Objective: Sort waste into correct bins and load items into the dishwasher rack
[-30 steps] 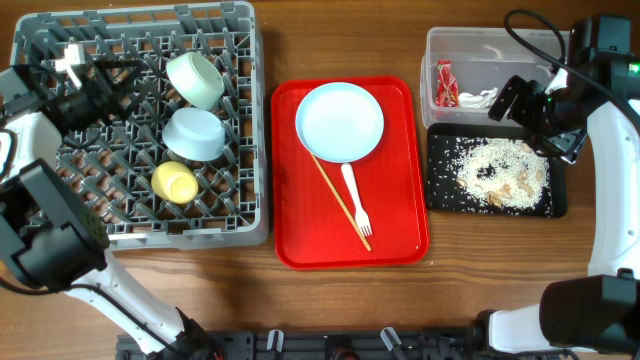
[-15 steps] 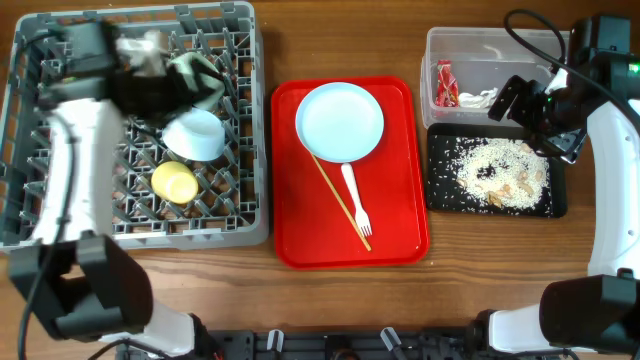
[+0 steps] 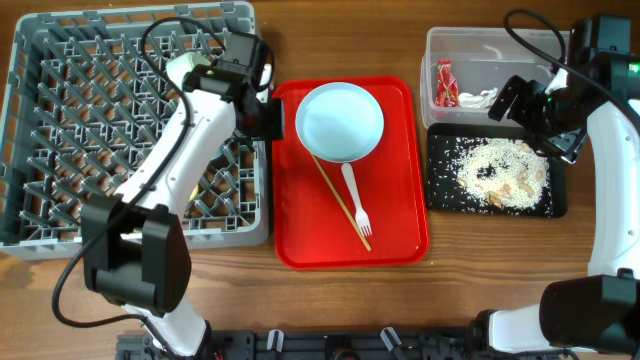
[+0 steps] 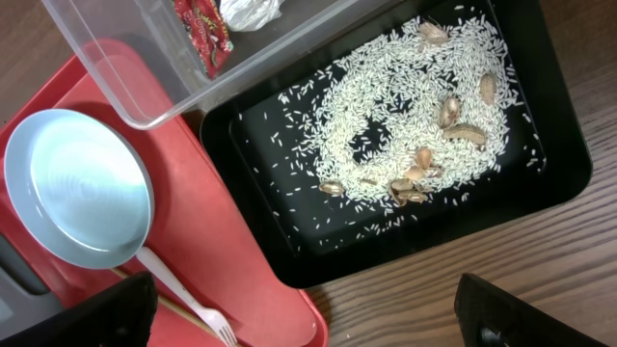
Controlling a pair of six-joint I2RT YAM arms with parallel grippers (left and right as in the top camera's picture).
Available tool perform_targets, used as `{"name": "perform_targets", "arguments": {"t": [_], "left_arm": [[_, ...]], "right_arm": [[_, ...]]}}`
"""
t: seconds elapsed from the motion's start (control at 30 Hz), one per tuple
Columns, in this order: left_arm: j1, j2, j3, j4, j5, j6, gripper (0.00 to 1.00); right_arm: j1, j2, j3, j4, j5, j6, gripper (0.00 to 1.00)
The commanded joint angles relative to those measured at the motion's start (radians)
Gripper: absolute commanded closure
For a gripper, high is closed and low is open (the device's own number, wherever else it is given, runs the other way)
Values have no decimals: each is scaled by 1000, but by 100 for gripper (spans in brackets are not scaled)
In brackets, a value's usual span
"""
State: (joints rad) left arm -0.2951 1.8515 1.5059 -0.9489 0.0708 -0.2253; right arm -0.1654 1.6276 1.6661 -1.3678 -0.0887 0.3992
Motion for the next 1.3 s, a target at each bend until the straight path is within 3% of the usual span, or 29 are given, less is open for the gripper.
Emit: {"name": "perform_targets", "arguments": {"t": [0.0, 0.53, 1.03, 1.27], "left_arm": [[-9, 44, 0, -45, -62, -53, 55], [-11, 53, 0, -147, -39, -76, 67], [-11, 53, 0, -208, -38, -75, 72], [-11, 53, 0, -223, -38, -75, 88]], "right_arm": [[0, -2, 11, 2, -1, -8, 0], [0, -2, 11, 2, -1, -7, 0], [0, -2, 11, 2, -2, -7, 0], [0, -2, 11, 2, -2, -7, 0]]}}
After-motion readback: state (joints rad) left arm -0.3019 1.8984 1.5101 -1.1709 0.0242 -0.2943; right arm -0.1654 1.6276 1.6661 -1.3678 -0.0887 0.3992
